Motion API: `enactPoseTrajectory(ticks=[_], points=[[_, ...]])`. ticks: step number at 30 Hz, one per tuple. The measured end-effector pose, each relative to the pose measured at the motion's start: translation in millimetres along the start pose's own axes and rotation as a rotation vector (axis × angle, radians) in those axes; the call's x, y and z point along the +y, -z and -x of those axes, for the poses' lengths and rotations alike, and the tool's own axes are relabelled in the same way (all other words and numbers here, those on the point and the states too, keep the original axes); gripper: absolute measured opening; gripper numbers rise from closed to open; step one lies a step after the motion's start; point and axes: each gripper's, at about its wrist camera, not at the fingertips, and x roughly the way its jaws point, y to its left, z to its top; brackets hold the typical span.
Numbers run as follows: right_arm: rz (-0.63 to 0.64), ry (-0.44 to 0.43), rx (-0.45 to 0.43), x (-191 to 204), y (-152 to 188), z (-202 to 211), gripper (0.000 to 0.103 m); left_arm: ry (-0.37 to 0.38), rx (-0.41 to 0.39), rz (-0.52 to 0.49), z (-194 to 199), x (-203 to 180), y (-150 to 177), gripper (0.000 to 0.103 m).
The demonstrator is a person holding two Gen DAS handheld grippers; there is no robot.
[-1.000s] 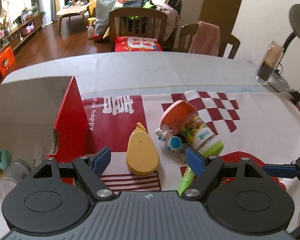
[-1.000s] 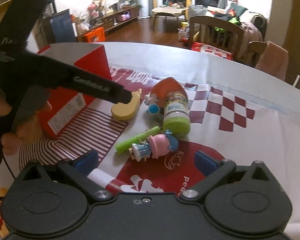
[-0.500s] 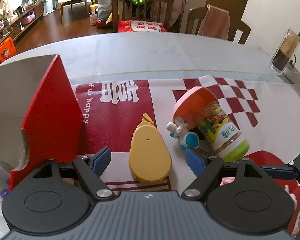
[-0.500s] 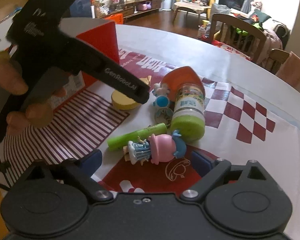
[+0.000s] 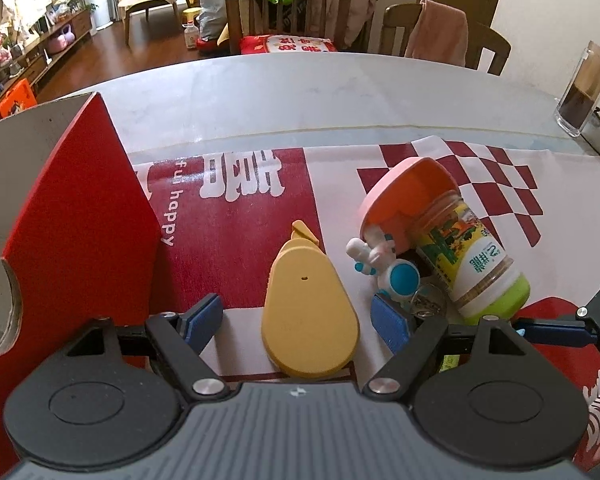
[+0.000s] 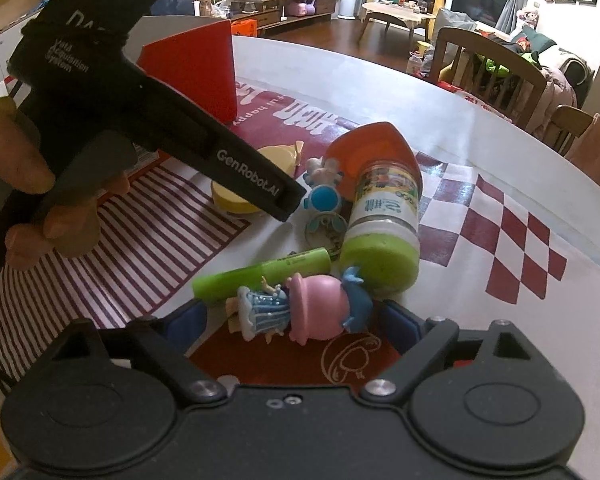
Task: Organize rigid objects
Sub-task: 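Grasp the yellow pear-shaped toy with the left gripper while the right gripper grasps the pink pig figurine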
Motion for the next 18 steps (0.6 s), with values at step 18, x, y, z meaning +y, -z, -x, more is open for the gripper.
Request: enactPoseTrajectory(ticks=[18], points=[[0.0,0.021,0.002,2.4,2.8,1.4,0.077,-0.039,-0.015,-0.073,4.5,-8.5,-0.4,0.049]])
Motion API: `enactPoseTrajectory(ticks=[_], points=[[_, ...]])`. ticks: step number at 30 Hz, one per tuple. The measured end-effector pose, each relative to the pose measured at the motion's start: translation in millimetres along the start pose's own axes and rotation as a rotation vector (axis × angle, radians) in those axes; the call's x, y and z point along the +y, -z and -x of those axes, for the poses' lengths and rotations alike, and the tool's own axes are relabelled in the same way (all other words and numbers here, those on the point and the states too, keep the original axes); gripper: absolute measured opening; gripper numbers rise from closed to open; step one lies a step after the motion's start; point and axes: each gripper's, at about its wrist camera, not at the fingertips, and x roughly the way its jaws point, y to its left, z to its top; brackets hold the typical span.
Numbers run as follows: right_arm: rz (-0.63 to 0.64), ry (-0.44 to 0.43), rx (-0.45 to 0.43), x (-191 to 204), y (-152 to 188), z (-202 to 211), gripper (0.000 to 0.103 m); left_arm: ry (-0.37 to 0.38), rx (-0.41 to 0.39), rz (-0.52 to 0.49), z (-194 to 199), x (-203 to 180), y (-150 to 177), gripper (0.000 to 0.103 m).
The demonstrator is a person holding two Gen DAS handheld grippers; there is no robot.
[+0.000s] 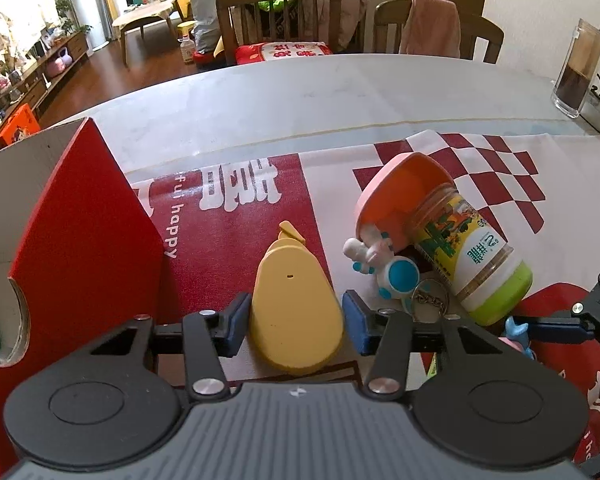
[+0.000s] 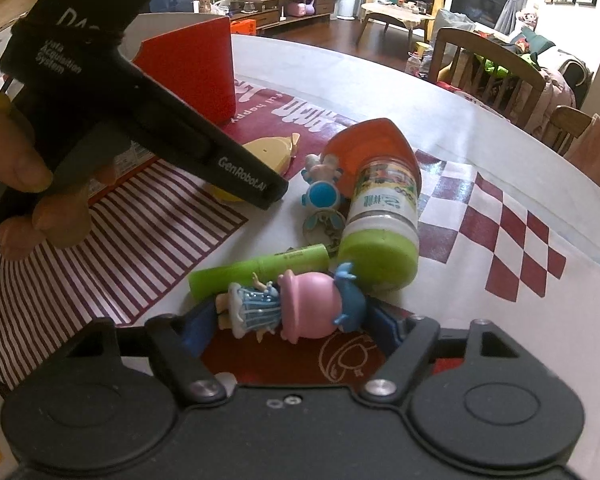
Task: Organize rigid objects
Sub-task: 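Grasp the yellow pear-shaped toy with the left gripper while the right gripper grasps the pink pig figurine, then carry the pear toy and pig figurine into the shoebox and open both grippers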
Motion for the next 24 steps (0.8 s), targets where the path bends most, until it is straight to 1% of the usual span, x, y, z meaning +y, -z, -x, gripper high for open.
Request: enactPoseTrajectory(ticks=[5,9,11,20,24], points=[[-0.02,0.021,0.002,3,4,8,0.077,0.0,0.008,0.014,3,3,2,0.049],[-0.074,0.012,-0.006,-1,6,22,0.077,0.01,0.015,0.049,8,7,7,0.049],[-0.081,0.02,-0.01,1,5,29,0.077,0.015,0.013,0.055,13,8,9,0.049],[-0.139,0.026,-0.04,2,-4,66,0.077,0.056,-0.001,0.088,46,13,15,0.049],[-0.149,0.025,-0.051,8,-12,84,0.077,0.092,0.001,0.119,66,16,14,0.049]])
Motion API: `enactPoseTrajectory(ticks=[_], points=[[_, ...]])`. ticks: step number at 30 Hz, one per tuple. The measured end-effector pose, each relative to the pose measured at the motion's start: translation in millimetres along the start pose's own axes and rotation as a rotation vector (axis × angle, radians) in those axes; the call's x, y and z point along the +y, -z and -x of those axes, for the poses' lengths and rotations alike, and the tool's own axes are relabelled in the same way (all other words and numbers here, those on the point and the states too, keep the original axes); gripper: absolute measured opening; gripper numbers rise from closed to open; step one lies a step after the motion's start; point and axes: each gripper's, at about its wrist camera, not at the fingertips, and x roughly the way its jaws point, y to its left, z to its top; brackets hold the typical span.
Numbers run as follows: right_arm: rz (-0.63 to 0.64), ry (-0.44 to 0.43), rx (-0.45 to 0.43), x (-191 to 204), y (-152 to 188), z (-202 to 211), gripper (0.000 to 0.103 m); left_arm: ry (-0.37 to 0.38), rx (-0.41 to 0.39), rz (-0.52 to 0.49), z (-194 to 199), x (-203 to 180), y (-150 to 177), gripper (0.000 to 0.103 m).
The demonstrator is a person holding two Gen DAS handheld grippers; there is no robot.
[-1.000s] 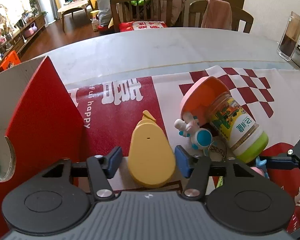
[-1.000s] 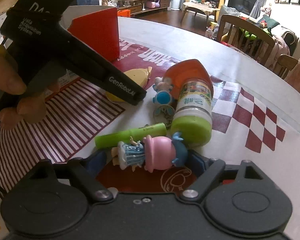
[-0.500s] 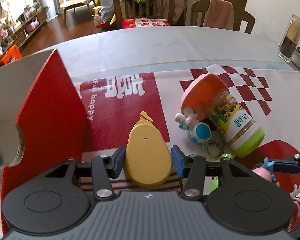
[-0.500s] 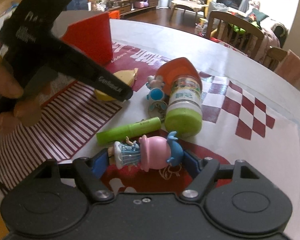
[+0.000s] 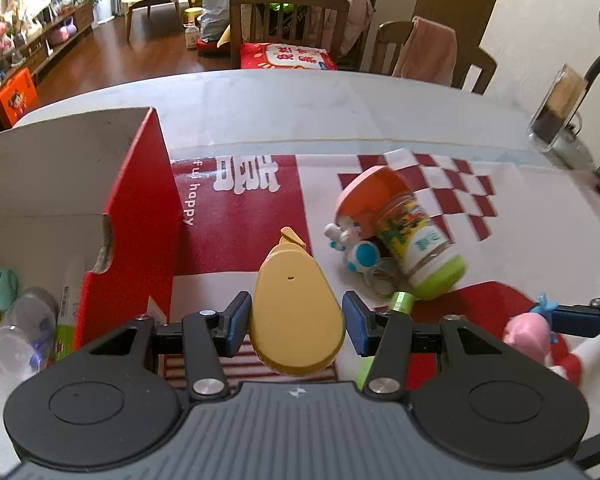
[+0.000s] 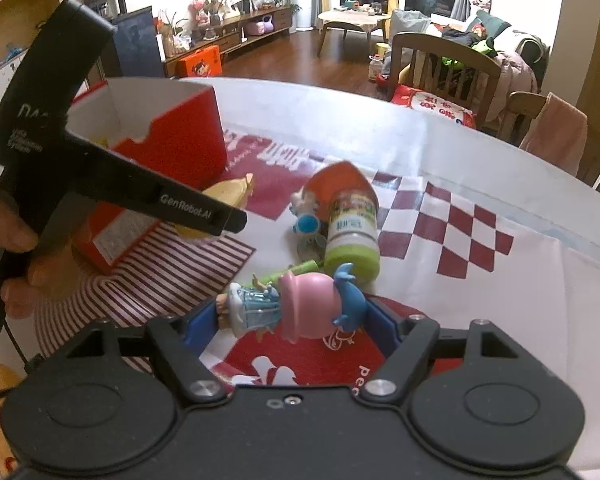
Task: Organize rigid objects
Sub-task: 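Carry the pear toy and pig figurine into the shoebox and open both grippers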
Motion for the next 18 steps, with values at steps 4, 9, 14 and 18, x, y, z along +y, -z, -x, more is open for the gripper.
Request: enactPoseTrajectory(ticks=[4,9,14,18], points=[[0.009,0.004,-0.004,9,-7,15,0.077,0.022,-0.017,-0.005,22,-4,-2,0.049],[0.029,0.01,-0.019,22,-19,34,0.077,0.039,-0.049,-0.034,50,-5,-5,0.049],[0.054,0.022,-0.037,38,-31,48,0.077,0.042,-0.059,-0.049,70,2,-8,0.049],[0.065,0.03,-0.047,54,-41,54,0.077,0.049,-0.074,-0.063,87,13,-12,0.049]])
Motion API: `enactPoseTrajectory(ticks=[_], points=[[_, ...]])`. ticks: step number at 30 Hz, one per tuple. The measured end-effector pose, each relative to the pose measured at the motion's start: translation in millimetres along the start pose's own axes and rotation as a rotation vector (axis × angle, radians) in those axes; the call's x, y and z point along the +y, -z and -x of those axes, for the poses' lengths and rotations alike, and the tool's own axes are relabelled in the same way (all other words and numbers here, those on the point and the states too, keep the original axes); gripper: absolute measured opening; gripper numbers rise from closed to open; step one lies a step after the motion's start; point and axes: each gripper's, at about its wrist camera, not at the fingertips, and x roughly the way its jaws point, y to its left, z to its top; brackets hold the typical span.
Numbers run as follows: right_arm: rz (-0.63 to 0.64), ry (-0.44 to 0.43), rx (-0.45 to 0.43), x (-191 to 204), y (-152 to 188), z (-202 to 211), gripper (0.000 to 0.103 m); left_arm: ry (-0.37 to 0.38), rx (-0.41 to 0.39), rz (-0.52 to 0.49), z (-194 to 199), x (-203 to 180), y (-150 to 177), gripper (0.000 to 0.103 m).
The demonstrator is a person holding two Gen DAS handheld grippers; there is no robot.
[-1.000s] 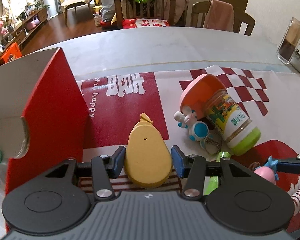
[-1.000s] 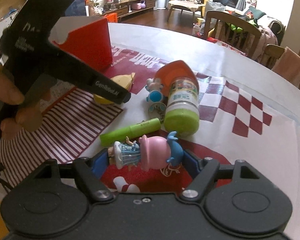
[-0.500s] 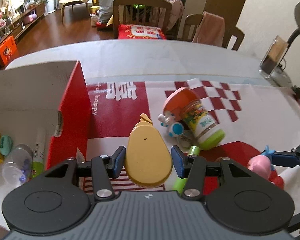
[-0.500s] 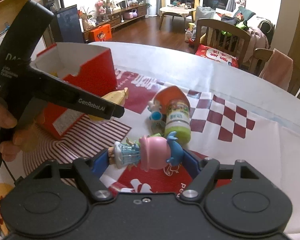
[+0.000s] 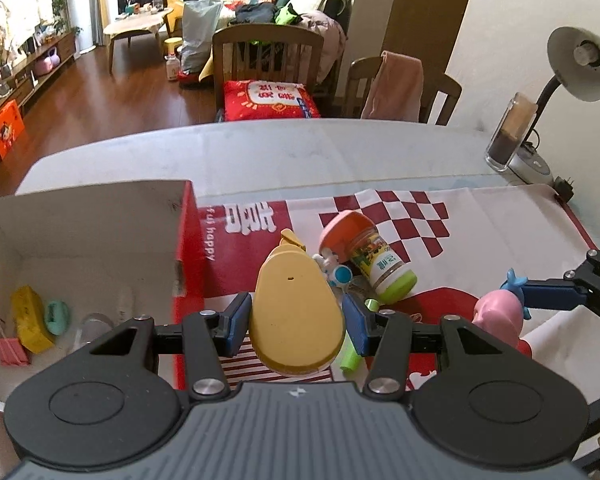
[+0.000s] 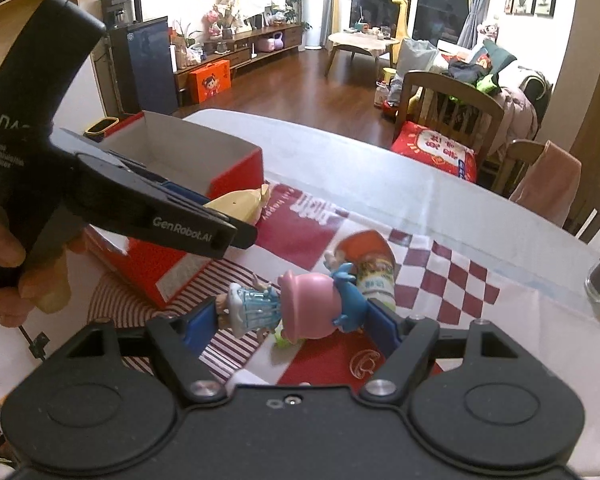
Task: Organize rigid objects
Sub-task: 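Carry the pear toy and pig figurine into the shoebox and open both grippers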
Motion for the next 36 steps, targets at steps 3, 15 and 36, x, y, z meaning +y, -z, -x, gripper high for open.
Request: enactPoseTrajectory(ticks=[3,15,36], points=[[0.004,0.002,-0.008,11,-7,3,0.077,0.003,-0.014,-0.007,15,11,-1,0.049],[0.027,-0.008,-0.035,65,-40,1,0.077,-0.005,-0.051,0.001,57,71,1,0.049],[0.048,-0.015,0.051,135,-83,-83,0.077,-0.097,-0.044,0.059,52,200,6,0.049]])
